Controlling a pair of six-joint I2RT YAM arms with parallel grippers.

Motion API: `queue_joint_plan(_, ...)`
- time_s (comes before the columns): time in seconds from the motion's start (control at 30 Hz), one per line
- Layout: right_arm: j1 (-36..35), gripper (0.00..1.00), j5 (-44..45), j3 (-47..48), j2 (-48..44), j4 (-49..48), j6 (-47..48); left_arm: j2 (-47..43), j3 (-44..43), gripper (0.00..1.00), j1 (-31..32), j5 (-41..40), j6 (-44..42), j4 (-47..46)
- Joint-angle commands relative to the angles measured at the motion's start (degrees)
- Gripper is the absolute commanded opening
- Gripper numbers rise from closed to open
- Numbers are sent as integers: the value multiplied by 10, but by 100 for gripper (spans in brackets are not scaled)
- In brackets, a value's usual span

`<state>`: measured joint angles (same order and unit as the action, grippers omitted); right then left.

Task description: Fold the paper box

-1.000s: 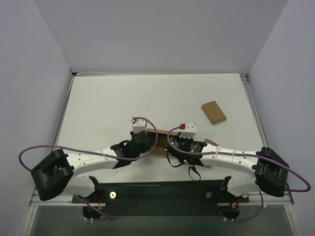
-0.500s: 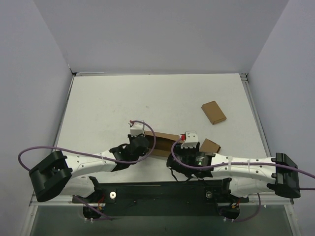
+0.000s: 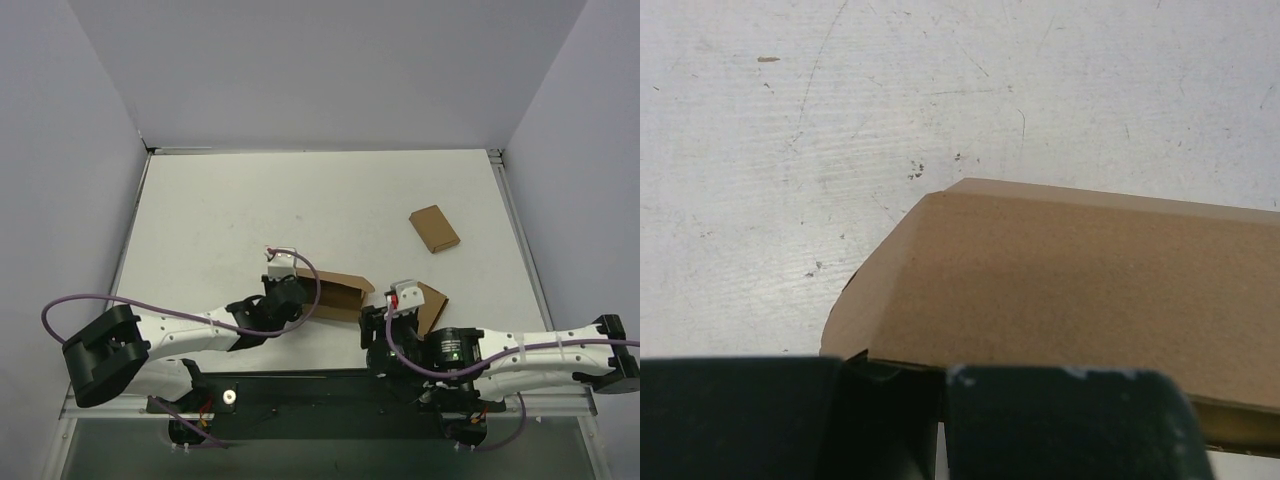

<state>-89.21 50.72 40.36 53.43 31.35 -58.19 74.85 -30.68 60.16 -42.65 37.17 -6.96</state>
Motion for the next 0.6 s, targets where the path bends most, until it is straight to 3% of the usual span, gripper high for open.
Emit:
queue_joint_plan(0.0,20,56,31,82,-20,19,55,15,11,0,12,-3,-37,36)
queue_joint_plan(0.17,130,50,-57,141,28,12,70,19,9,0,24,-18,-54,31)
queue_joint_plan(0.4,193,48,-132,113,98,-110,101,24,4,0,47,-41,-56,42)
queue_joint_plan(0.53,205,47,-164,103,142,-122,80,12,-2,14,61,-51,-52,63)
queue_joint_plan(0.57,206,47,-173,96,154,-126,71,8,-1,22,66,-52,-51,68)
